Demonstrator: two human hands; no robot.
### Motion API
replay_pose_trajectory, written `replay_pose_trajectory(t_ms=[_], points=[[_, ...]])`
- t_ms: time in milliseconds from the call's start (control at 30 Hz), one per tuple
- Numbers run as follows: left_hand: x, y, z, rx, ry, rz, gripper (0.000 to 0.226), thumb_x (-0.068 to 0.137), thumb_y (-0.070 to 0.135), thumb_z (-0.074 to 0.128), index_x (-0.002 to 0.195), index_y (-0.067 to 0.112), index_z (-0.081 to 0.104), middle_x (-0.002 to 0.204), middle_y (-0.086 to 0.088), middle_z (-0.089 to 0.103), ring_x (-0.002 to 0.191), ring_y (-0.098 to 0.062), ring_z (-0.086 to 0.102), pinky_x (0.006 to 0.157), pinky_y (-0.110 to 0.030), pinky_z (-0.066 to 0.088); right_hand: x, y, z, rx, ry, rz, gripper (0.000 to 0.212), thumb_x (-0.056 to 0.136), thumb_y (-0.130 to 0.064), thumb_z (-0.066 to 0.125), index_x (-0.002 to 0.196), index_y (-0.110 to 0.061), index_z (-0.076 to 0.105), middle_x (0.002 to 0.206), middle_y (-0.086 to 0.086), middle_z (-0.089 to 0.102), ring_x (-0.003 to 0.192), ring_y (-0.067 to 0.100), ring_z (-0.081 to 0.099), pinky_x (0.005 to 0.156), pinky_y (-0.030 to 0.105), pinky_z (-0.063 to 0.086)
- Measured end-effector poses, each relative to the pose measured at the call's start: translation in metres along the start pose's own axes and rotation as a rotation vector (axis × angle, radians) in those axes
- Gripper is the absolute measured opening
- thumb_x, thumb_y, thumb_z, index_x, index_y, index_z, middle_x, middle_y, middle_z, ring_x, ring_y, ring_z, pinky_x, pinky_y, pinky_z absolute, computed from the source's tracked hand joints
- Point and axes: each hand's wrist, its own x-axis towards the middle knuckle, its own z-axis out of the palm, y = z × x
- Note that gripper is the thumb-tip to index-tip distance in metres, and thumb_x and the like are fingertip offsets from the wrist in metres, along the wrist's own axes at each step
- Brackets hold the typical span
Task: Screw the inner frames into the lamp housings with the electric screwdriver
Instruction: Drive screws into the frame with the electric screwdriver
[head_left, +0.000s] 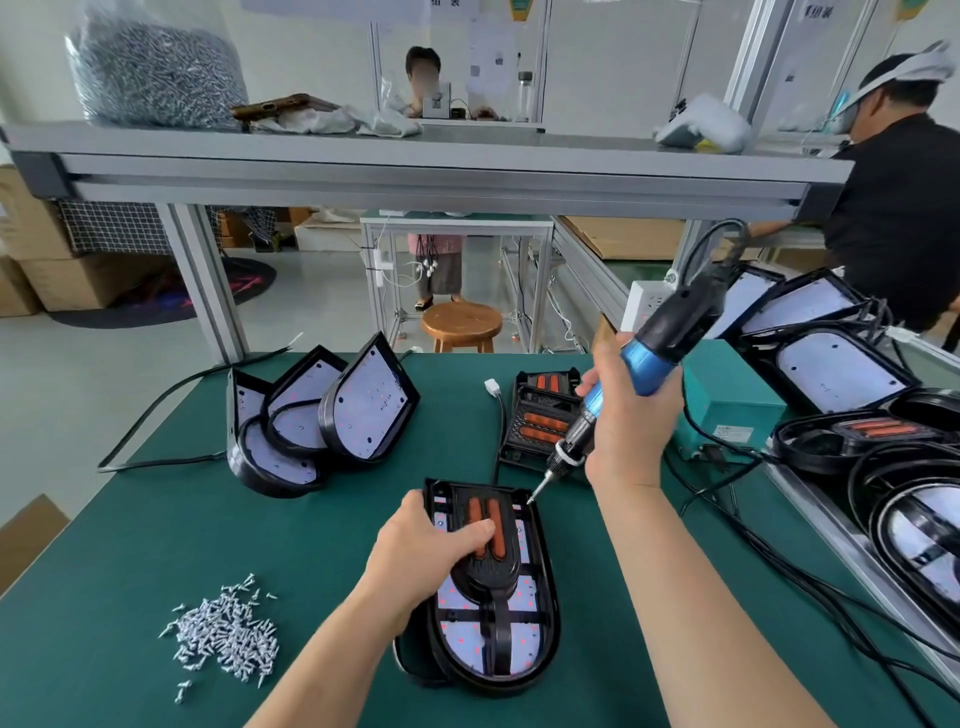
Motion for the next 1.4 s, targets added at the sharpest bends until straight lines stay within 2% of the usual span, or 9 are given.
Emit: replay_pose_trajectory(t_ms=[67,267,433,567,800,900,1033,1200,1400], points=[[0.001,-0.002,-0.001,0.0,-0.015,0.006,0.063,0.055,0.055,0.081,0.104,0.021,0.061,0.102,0.003,0.073,0.098,-0.02,0.07,0.094,-0.045,0.055,-0.001,0.006,0.004,-0.011,-0.028,0.008,0.019,0.085,-0.014,0.072,0.098,-0.017,0.059,0.063,0.0,0.057,0.054,0.015,0.054,0.056,0.025,0.05],[0.009,-0.006,-0.007,0.134,-0.033,0.01,0.056,0.074,0.057,0.081,0.107,0.019,0.056,0.104,0.002,0.072,0.099,-0.02,0.068,0.094,-0.045,0.054,-0.005,0.015,0.011,-0.043,-0.075,0.018,0.023,0.081,-0.019,0.071,0.1,-0.016,0.059,0.066,0.001,0.058,0.052,0.011,0.055,0.054,0.021,0.05],[0.011,-0.008,-0.005,0.152,-0.03,0.001,0.056,0.076,0.058,0.08,0.106,0.019,0.053,0.104,0.002,0.07,0.098,-0.021,0.067,0.094,-0.047,0.054,-0.004,0.019,0.014,-0.096,-0.115,-0.002,0.023,0.08,-0.021,0.071,0.099,-0.019,0.06,0.068,0.004,0.059,0.052,0.011,0.055,0.053,0.02,0.049],[0.011,-0.008,-0.004,0.168,-0.025,0.002,0.058,0.077,0.058,0.079,0.108,0.017,0.052,0.105,0.0,0.069,0.1,-0.024,0.067,0.094,-0.046,0.053,-0.004,0.024,0.014,-0.125,-0.139,-0.013,0.024,0.079,-0.023,0.072,0.1,-0.019,0.06,0.063,-0.003,0.06,0.052,0.01,0.056,0.053,0.02,0.049],[0.01,-0.006,-0.003,0.171,-0.014,0.004,0.059,0.079,0.057,0.078,0.11,0.015,0.052,0.108,-0.001,0.068,0.103,-0.025,0.066,0.095,-0.047,0.053,-0.005,0.03,0.019,-0.135,-0.196,0.012,0.032,0.072,-0.033,0.073,0.1,-0.021,0.062,0.068,-0.003,0.061,0.054,0.013,0.057,0.056,0.025,0.051],[0.01,-0.006,-0.003,0.189,-0.005,0.003,0.059,0.079,0.059,0.076,0.11,0.015,0.051,0.106,-0.002,0.068,0.101,-0.025,0.066,0.095,-0.048,0.053,-0.004,0.032,0.022,-0.152,-0.257,0.014,0.033,0.072,-0.032,0.073,0.1,-0.019,0.06,0.065,-0.007,0.062,0.054,0.012,0.059,0.056,0.025,0.051],[0.008,-0.005,-0.003,0.194,0.001,0.001,0.059,0.079,0.06,0.076,0.108,0.015,0.051,0.105,-0.001,0.068,0.1,-0.025,0.066,0.094,-0.048,0.053,-0.007,0.033,0.024,-0.199,-0.299,-0.001,0.03,0.071,-0.033,0.072,0.096,-0.022,0.06,0.066,-0.003,0.061,0.055,0.016,0.058,0.055,0.028,0.051],[0.005,-0.002,-0.004,0.212,0.018,0.015,0.058,0.079,0.061,0.075,0.105,0.015,0.051,0.101,0.0,0.068,0.097,-0.024,0.065,0.092,-0.047,0.054,-0.009,0.034,0.026,-0.224,-0.289,-0.031,0.024,0.071,-0.03,0.07,0.091,-0.026,0.059,0.064,-0.001,0.058,0.055,0.018,0.055,0.053,0.027,0.049],[0.003,-0.002,-0.004,0.189,-0.001,0.007,0.059,0.079,0.061,0.075,0.106,0.014,0.051,0.101,-0.002,0.069,0.097,-0.025,0.067,0.092,-0.048,0.054,-0.002,0.035,0.024,-0.225,-0.269,0.014,0.025,0.073,-0.018,0.068,0.096,-0.018,0.057,0.063,-0.007,0.061,0.052,0.012,0.057,0.054,0.025,0.049]])
